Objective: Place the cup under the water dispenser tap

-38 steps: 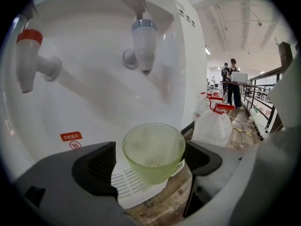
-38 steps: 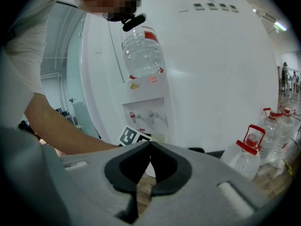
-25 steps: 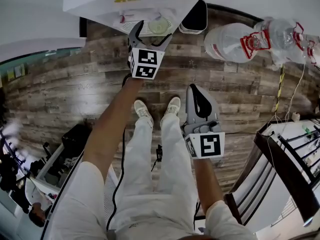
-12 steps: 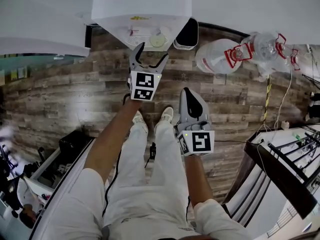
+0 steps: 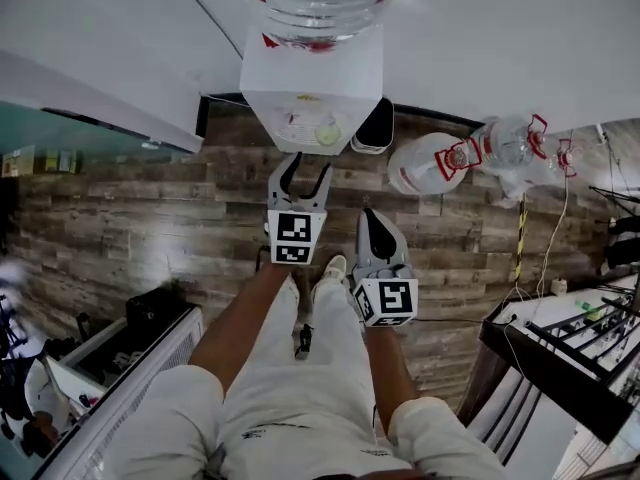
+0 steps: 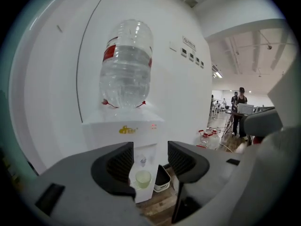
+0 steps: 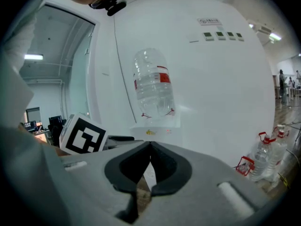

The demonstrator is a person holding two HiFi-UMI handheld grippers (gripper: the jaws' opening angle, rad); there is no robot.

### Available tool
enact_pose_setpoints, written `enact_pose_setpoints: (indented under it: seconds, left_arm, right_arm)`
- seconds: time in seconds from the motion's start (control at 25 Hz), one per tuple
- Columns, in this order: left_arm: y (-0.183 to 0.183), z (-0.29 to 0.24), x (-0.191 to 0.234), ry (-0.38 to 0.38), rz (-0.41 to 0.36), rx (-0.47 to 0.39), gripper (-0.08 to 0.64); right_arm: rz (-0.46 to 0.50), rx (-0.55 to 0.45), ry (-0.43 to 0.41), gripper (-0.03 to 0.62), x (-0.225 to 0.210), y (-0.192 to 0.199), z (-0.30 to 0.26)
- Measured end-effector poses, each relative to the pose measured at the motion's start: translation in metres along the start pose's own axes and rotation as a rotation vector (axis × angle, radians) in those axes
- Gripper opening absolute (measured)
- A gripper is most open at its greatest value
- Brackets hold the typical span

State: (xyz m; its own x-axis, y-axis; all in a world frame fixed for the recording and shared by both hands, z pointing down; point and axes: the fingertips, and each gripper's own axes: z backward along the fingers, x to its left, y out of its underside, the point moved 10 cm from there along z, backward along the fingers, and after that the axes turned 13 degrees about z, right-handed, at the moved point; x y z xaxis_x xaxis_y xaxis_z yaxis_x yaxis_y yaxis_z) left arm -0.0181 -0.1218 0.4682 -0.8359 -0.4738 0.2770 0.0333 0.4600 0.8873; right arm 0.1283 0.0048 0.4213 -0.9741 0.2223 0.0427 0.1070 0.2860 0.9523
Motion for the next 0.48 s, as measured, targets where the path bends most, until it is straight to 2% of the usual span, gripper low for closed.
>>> enact_pose_setpoints:
  seconds: [0.2, 0.48]
  left_arm:
    - [-0.033, 0.057, -0.021, 0.024, -0.030, -0.029, 0.179]
    - [-0.067, 0.123, -0.038, 0.003, -0.005, -0.053, 0.106]
  right_arm:
    - [-0.005, -0.032, -0.025, 0.000, 0.011, -0.038, 0.021]
    - [0.025, -0.062, -0.046, -0.001, 0.027, -0.084, 0.044]
